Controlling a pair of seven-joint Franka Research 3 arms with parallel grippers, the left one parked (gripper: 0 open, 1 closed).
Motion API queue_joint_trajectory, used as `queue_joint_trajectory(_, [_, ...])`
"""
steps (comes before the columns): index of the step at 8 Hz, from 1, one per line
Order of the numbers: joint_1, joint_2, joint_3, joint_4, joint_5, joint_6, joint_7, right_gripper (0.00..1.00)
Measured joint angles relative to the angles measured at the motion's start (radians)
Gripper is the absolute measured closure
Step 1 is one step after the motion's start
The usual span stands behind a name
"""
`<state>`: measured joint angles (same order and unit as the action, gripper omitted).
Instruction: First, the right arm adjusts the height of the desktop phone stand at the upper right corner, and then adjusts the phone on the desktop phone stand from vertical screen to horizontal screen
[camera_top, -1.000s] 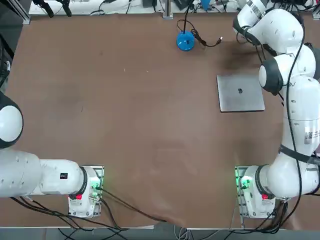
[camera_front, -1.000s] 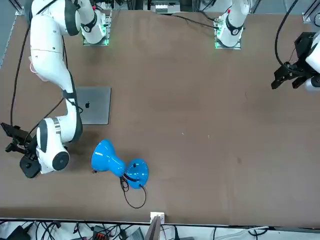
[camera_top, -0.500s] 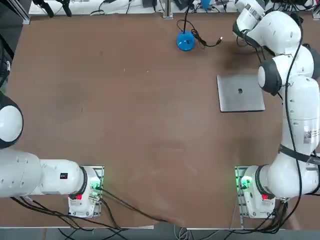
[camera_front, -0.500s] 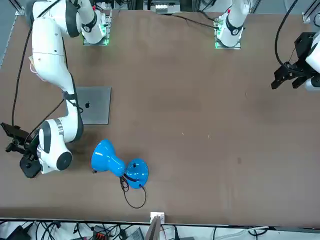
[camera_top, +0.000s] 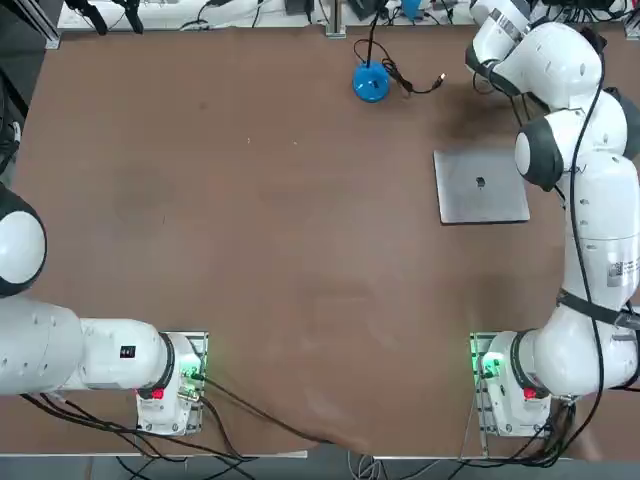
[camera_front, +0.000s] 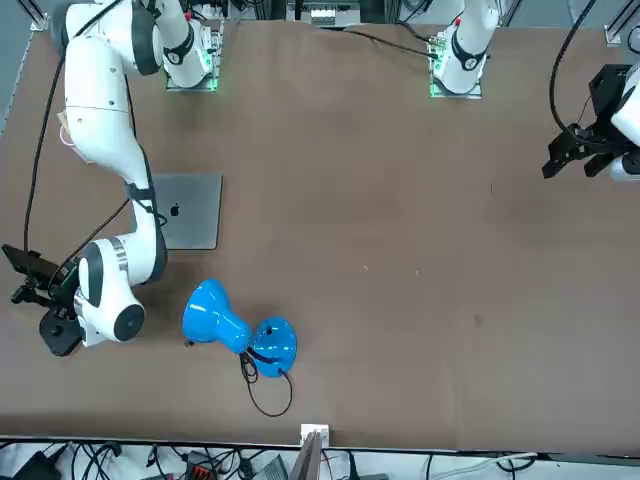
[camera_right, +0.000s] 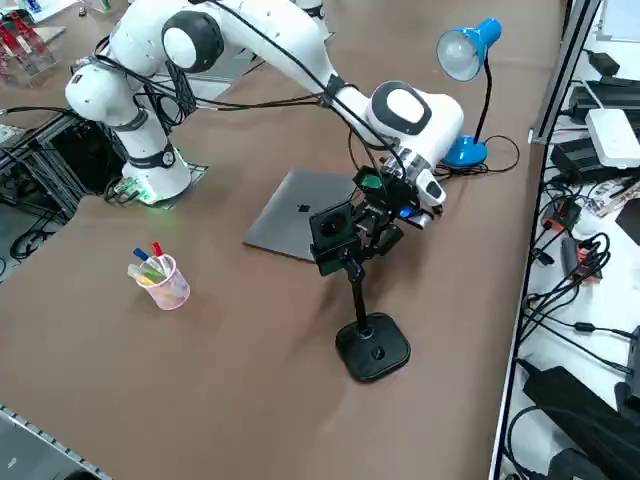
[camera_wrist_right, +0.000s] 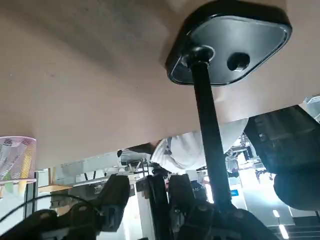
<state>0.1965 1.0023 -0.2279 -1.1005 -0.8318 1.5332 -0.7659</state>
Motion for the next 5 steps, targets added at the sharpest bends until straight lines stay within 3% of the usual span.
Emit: queue_joint_trajectory(5, [-0.001,0.007,-0.007,0.0,-0.002,0.0,0.0,0.56])
